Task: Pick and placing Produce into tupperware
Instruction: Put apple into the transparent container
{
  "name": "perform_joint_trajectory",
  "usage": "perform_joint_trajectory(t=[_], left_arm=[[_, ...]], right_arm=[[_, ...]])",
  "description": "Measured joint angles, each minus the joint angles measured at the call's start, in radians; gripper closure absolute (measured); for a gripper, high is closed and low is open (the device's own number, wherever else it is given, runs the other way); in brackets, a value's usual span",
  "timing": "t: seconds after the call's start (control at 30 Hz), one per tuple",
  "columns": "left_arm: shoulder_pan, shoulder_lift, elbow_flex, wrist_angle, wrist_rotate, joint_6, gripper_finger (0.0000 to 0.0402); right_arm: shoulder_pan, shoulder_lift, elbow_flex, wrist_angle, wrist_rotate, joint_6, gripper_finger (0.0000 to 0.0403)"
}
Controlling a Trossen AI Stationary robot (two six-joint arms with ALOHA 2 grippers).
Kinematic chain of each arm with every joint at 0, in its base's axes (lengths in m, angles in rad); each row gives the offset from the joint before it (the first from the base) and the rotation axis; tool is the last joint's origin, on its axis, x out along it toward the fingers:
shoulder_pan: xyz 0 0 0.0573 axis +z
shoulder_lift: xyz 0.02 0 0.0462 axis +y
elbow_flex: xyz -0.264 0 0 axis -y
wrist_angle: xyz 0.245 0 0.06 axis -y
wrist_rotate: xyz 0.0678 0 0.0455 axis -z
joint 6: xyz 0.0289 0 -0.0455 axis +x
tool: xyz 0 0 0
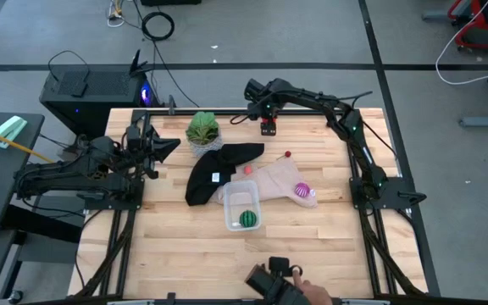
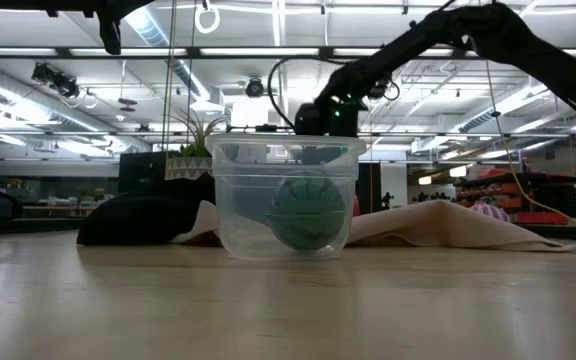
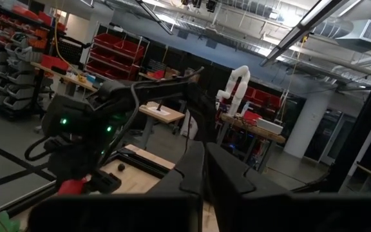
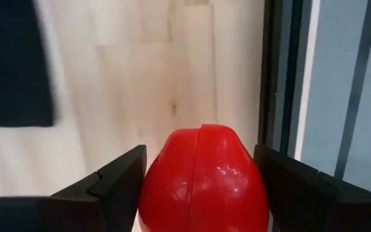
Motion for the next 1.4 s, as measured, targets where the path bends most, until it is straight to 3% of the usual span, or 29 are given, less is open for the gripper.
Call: perform_joint_trajectory(t=[0.2, 0.43, 0.73, 1.03, 1.17, 1.4], left_arm=[[0.000, 0.000, 0.000, 0.000, 0.000, 0.001, 0.0380], [0.000, 0.000, 0.000, 0.000, 0.000, 0.000, 0.0394], [0.000, 0.000, 0.000, 0.001, 0.000, -0.001, 0.0374], [0.000, 0.000, 0.000, 0.001, 0.000, 0.000, 0.0390], [0.000, 0.000, 0.000, 0.001, 0.000, 0.000, 0.0393], [0.000, 0.000, 0.000, 0.001, 0.000, -0.002, 0.0377]], right_arm=[[0.087, 0.000, 0.179, -0.156, -0.042, 0.072, 0.0131], [0.235, -0.005, 0.406, -0.220, -0.092, 0.163, 0.0126], [0.424, -0.113, 0.377, -0.198, -0.113, 0.406, 0.0128], [0.600, -0.127, 0.376, -0.173, -0.144, 0.611, 0.0125], [0.642, -0.123, 0.368, -0.141, -0.146, 0.666, 0.0126], [0.660, -0.122, 0.240, -0.072, -0.168, 0.739, 0.0125]])
